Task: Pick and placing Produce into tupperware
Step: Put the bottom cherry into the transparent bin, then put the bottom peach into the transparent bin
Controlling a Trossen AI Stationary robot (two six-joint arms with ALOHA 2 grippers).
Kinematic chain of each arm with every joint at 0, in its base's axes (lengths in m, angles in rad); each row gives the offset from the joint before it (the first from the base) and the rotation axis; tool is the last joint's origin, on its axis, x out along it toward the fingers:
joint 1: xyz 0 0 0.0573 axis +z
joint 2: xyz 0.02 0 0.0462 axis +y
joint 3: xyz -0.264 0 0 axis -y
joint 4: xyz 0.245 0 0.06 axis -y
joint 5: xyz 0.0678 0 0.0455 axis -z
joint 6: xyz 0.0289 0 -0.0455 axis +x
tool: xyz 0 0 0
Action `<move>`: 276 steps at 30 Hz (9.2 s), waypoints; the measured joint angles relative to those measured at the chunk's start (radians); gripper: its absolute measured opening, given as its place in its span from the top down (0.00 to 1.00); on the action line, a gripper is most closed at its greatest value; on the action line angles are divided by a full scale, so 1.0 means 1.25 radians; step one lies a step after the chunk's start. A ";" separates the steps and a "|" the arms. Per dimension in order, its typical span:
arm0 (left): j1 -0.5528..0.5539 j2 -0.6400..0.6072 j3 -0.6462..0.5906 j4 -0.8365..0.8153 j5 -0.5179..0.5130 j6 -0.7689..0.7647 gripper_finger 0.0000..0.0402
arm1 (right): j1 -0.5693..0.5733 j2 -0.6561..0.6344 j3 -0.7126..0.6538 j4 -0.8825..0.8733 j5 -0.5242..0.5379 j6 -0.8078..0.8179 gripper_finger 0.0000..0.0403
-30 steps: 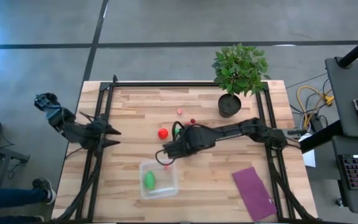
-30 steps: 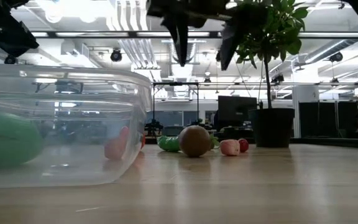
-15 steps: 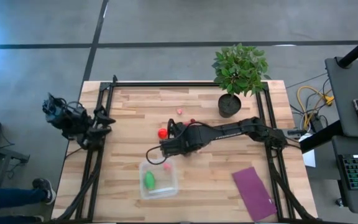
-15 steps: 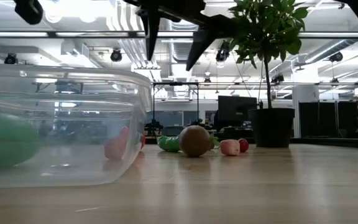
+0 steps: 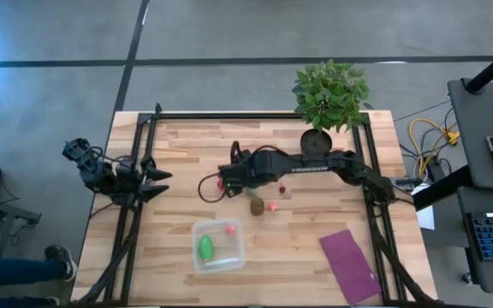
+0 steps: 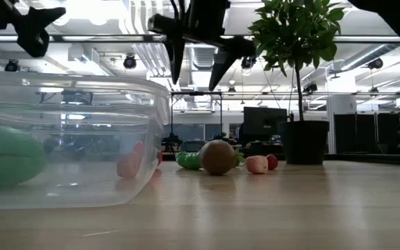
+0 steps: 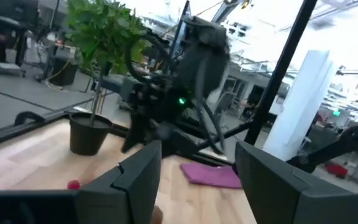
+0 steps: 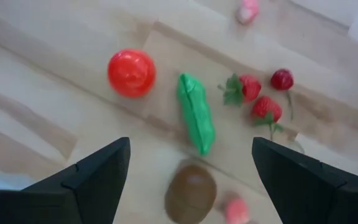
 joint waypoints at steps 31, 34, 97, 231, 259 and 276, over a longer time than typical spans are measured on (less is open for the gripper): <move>0.000 0.009 -0.044 -0.278 -0.050 -0.222 0.52 | -0.319 0.000 -0.127 0.143 -0.238 -0.237 0.18; 0.000 0.010 -0.043 -0.278 -0.049 -0.222 0.52 | -0.342 0.000 -0.165 0.213 -0.292 -0.231 0.18; 0.000 0.010 -0.043 -0.277 -0.049 -0.222 0.52 | 0.275 -0.007 -0.148 -0.174 0.060 0.841 0.19; 0.000 0.012 -0.043 -0.275 -0.049 -0.221 0.52 | 0.178 -0.042 -0.154 -0.119 -0.118 0.086 0.56; 0.000 0.017 -0.043 -0.277 -0.049 -0.221 0.52 | 0.030 -0.208 -0.561 0.237 -0.206 -0.156 0.67; 0.000 0.018 -0.043 -0.277 -0.049 -0.221 0.52 | 0.032 -0.224 -0.651 0.333 -0.233 -0.159 0.48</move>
